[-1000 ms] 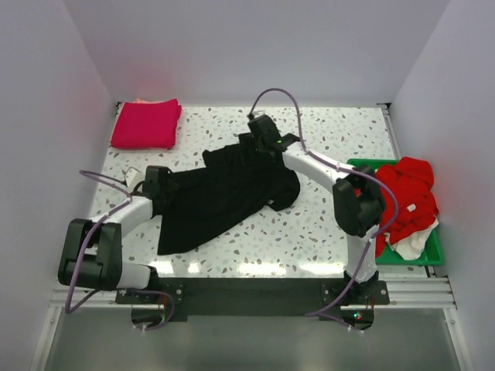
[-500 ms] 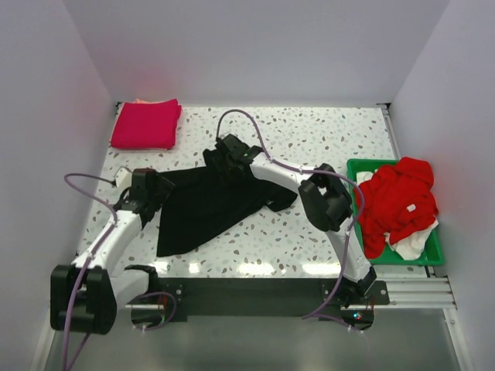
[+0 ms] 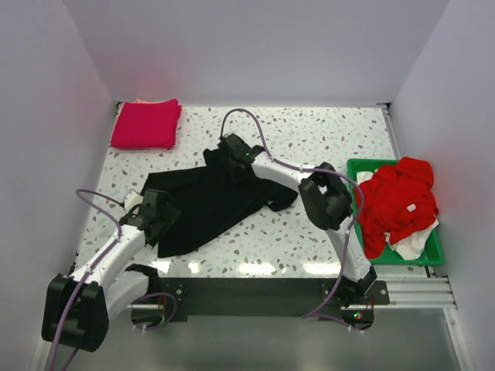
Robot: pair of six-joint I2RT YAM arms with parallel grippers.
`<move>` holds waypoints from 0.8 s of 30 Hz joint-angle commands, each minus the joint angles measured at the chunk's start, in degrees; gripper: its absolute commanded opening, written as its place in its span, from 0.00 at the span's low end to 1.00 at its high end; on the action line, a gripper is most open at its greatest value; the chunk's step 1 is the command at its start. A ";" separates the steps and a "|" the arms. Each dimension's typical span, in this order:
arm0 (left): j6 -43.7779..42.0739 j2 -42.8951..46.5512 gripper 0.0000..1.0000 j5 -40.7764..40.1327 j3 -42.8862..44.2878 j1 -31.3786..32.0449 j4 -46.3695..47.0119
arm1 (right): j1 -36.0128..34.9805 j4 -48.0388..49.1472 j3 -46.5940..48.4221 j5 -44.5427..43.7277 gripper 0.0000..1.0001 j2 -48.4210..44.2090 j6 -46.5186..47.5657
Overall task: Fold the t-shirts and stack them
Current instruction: Flatten the tshirt out
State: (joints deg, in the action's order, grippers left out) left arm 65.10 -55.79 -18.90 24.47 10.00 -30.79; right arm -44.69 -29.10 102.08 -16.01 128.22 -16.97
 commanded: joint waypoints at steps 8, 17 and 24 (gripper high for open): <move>4.69 -0.19 0.80 -5.98 0.84 4.77 -4.29 | 10.84 0.62 -8.73 -1.31 0.00 -15.18 -4.82; 0.56 -13.27 0.59 -6.15 5.23 4.85 2.74 | 16.56 2.38 -25.60 -4.82 0.00 -38.10 -6.93; -2.87 -18.91 0.38 -7.03 7.69 4.85 5.65 | 16.83 3.61 -37.56 -5.97 0.00 -54.10 -10.45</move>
State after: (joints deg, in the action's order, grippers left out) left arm 64.05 -71.83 -26.04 31.42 14.66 -27.92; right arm -28.16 -27.27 67.72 -20.01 79.61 -24.69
